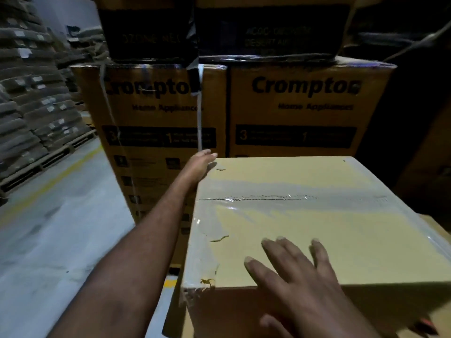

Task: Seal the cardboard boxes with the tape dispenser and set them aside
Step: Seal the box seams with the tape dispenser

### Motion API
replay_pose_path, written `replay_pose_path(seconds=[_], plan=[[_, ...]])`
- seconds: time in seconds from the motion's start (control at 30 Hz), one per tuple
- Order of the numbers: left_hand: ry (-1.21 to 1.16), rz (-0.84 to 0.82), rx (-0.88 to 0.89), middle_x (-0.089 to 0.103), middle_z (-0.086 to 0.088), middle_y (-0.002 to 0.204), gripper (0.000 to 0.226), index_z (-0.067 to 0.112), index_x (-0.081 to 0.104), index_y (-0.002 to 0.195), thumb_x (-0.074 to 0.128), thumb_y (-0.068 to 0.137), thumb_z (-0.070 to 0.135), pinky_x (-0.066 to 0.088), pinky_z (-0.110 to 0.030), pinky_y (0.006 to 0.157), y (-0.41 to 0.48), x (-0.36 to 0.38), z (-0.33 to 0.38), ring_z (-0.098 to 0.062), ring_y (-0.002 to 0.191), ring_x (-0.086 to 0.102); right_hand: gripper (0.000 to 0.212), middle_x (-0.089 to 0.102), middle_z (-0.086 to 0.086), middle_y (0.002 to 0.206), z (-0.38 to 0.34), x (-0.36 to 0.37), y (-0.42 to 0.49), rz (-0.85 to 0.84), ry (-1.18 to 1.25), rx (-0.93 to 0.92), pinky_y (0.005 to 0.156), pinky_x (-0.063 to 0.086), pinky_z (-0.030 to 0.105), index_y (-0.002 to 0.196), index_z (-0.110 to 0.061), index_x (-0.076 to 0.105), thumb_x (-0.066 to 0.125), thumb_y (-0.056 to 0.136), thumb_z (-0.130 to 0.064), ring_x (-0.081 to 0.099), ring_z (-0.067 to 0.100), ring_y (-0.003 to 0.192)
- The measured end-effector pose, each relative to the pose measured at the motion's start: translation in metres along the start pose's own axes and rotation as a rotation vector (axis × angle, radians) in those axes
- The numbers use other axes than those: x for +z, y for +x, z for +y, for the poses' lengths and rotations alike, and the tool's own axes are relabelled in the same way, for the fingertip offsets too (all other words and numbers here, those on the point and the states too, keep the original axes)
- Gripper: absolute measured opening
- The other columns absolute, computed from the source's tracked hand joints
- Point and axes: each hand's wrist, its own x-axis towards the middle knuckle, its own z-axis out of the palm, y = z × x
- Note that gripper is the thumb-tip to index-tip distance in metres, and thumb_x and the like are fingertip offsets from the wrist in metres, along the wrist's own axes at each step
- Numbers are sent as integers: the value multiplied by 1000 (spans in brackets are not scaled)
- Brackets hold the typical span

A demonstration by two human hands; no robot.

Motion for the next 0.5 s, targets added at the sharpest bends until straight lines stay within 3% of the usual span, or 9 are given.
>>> replay_pose_path(seconds=[0.03, 0.1, 0.17, 0.27, 0.4, 0.5], plan=[[55, 16, 9, 61, -7, 133, 37, 14, 62, 133, 65, 96, 20, 49, -35, 106, 4, 2, -2, -21, 117, 61, 57, 54, 7, 142, 0, 9, -4, 79, 13, -9, 106, 22, 56, 138, -34, 49, 62, 84, -47, 46, 26, 133], [140, 80, 39, 68, -9, 122, 23, 19, 71, 115, 66, 93, 18, 51, -34, 98, 3, 2, -5, -22, 110, 64, 66, 52, 7, 143, 0, 14, -8, 202, 71, 3, 112, 17, 57, 137, -31, 50, 81, 79, -23, 46, 26, 136], [122, 152, 48, 69, -7, 116, 22, 14, 72, 116, 63, 96, 14, 52, -29, 84, -5, 1, -4, -20, 102, 65, 73, 50, 4, 145, 0, 11, -11, 216, 78, 55, 115, 13, 59, 138, -34, 49, 84, 76, -17, 42, 25, 140], [-10, 252, 48, 71, -7, 114, 24, 9, 72, 118, 60, 97, 11, 55, -27, 81, -29, -9, -7, -16, 96, 67, 84, 50, 2, 146, 8, 6, -27, 212, 79, 134, 114, 14, 64, 136, -38, 51, 89, 67, -11, 41, 26, 140], [-41, 337, 59, 71, -4, 113, 24, 15, 71, 120, 58, 100, 18, 49, -31, 70, -79, -25, -18, -19, 101, 66, 57, 59, 6, 135, 25, -3, -54, 368, 63, 264, 103, 34, 69, 119, -31, 63, 88, 67, -37, 52, 33, 129], [22, 385, 96, 68, 0, 112, 23, 20, 71, 120, 57, 101, 24, 42, -30, 67, -117, -35, -26, -15, 93, 61, 56, 59, 4, 124, 27, 10, -76, 451, 171, 433, 88, 50, 51, 120, -26, 66, 83, 70, -47, 55, 29, 114]])
